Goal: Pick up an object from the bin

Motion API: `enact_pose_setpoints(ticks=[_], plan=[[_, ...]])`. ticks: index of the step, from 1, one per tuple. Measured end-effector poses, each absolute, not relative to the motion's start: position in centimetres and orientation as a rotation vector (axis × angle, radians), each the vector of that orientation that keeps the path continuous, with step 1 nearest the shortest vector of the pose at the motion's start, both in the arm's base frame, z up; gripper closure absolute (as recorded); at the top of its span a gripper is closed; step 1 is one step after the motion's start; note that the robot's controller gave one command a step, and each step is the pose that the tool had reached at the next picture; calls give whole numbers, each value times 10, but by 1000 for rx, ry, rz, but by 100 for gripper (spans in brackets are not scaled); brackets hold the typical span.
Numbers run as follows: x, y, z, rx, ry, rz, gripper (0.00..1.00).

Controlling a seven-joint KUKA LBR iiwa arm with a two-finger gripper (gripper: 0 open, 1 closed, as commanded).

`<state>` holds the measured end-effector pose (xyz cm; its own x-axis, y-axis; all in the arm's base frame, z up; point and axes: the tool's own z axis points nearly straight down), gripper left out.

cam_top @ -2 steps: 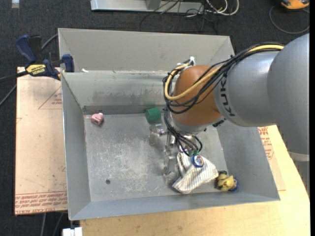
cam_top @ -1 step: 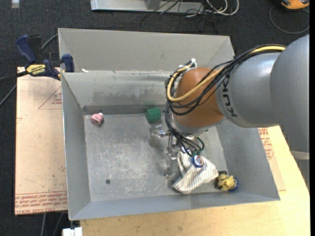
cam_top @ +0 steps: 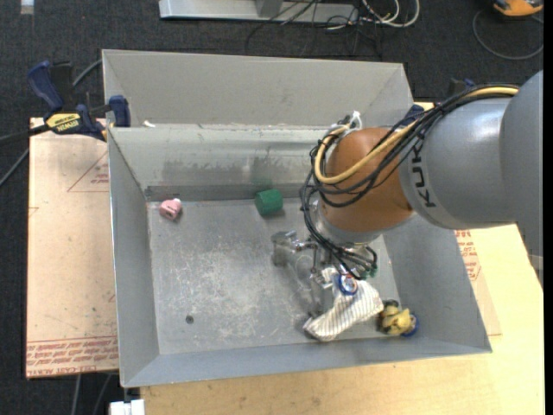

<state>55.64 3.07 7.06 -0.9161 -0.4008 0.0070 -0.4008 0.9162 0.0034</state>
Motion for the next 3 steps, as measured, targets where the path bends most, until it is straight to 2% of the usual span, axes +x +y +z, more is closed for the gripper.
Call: enact_pose_setpoints(ticks=[1, 2, 3], plan=[[505, 5, 74, 288, -3126, -4, 0], [502, -20, 79, 802, -3037, -5, 0], [500, -60, 72, 533, -3108, -4, 0]])
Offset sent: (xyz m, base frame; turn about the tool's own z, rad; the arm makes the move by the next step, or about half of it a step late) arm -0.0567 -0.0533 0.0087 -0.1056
